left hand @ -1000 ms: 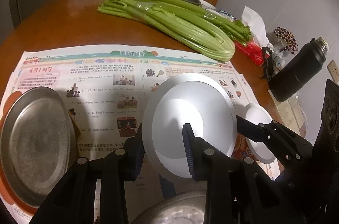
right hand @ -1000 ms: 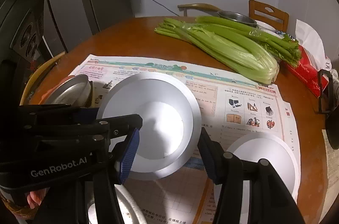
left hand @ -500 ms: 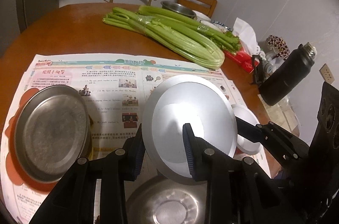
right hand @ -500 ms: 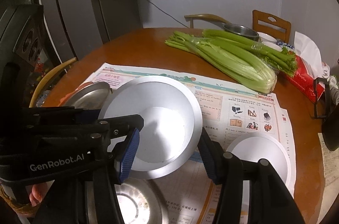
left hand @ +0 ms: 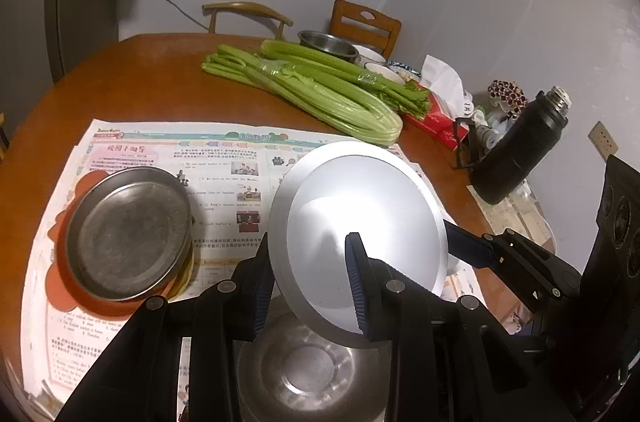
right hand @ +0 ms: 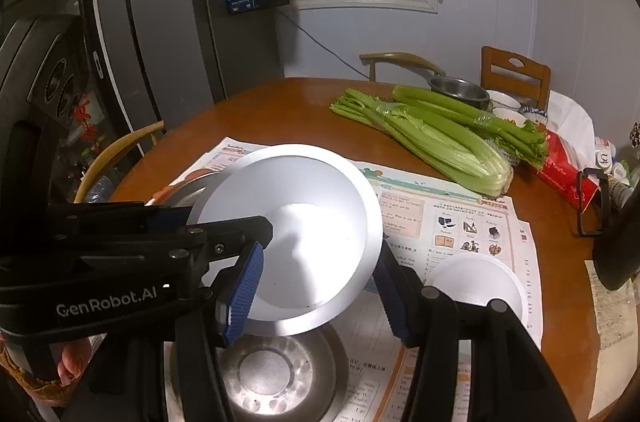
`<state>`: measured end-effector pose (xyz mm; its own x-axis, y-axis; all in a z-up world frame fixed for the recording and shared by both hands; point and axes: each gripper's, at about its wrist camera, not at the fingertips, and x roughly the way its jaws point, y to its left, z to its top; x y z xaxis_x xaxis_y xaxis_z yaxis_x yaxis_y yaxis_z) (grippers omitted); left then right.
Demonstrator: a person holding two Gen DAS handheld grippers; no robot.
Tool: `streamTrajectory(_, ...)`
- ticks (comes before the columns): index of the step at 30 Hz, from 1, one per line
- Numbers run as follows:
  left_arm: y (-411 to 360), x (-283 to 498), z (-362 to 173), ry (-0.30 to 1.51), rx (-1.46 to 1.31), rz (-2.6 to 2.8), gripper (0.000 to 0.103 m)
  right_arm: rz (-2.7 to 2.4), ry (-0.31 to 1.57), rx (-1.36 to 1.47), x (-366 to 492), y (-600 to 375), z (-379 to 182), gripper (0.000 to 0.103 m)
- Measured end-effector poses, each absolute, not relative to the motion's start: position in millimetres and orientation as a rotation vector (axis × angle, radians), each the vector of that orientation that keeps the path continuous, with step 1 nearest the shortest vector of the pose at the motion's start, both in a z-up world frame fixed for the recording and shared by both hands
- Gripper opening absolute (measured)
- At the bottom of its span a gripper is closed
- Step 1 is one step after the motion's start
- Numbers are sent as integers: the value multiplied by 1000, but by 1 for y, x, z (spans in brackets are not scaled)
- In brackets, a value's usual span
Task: Organize plates and bowls
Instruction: 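Lift the red paper bowl with the left tool over the steel bowl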
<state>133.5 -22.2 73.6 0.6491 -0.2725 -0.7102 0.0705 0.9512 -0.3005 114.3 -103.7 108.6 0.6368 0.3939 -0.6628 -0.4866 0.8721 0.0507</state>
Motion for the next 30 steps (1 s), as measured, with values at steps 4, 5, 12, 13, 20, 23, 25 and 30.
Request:
streamTrajectory(4, -25, 122, 81, 831, -249, -197, 34, 509, 706, -135, 102, -107, 115, 56)
streamTrajectory(5, -25, 119, 82, 827, -249, -197, 34, 510, 703, -134, 100, -108, 116, 56)
streamTrajectory(12, -31, 98, 85, 823, -244, -198, 34, 525, 700, -128, 84, -116, 118, 56)
streamTrajectory(13, -32, 97, 85, 824, -244, -199, 34, 526, 701, -125, 82, -117, 117, 56)
streamTrajectory(20, -36, 86, 77, 842, -249, -208, 34, 534, 717, -125, 71, -121, 111, 56)
streamTrajectory(23, -37, 83, 69, 859, -252, -213, 34, 538, 734, -124, 68, -122, 105, 56)
streamTrajectory(25, -36, 84, 64, 873, -255, -217, 34, 541, 749, -120, 67, -123, 99, 56)
streamTrajectory(30, -35, 82, 48, 904, -261, -210, 34, 550, 782, -115, 67, -123, 86, 56)
